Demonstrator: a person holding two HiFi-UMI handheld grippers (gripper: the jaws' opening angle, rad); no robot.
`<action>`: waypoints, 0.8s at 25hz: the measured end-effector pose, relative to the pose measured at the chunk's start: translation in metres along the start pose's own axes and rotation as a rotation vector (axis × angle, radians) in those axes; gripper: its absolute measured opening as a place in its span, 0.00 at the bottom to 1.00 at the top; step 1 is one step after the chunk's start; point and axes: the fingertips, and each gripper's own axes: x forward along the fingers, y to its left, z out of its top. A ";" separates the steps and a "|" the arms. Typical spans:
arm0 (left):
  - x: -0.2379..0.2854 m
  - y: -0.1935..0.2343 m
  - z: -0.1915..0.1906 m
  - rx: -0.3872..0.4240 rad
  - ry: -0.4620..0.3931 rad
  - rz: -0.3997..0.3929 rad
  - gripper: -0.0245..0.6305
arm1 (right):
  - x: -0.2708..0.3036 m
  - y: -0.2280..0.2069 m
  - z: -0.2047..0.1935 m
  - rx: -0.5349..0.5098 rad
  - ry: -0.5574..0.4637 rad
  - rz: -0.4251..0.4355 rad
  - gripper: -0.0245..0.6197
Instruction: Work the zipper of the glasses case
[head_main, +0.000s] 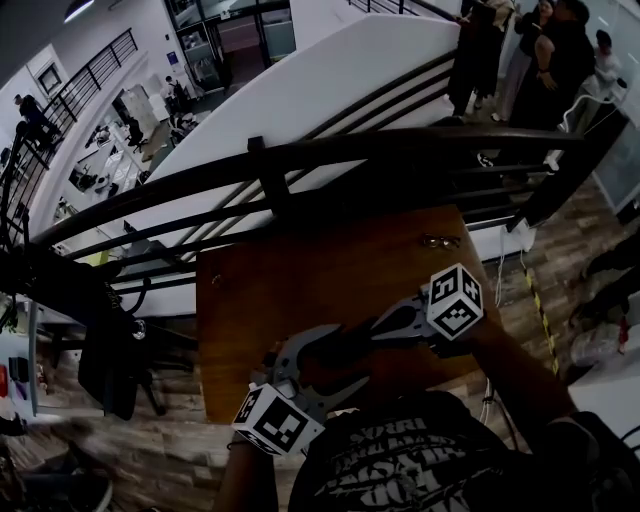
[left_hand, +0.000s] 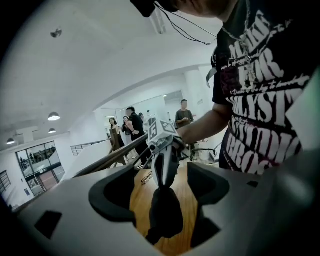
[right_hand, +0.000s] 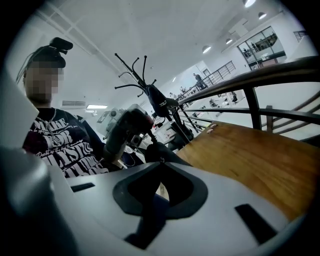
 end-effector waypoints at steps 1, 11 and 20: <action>0.000 -0.001 0.004 0.008 -0.003 0.000 0.52 | 0.000 0.000 -0.001 0.002 0.001 -0.004 0.06; 0.036 -0.014 -0.079 -0.022 0.273 -0.068 0.54 | 0.001 0.013 0.005 -0.013 -0.028 0.010 0.06; 0.080 -0.029 -0.107 -0.057 0.281 -0.093 0.54 | 0.003 0.002 -0.007 0.003 -0.022 -0.023 0.04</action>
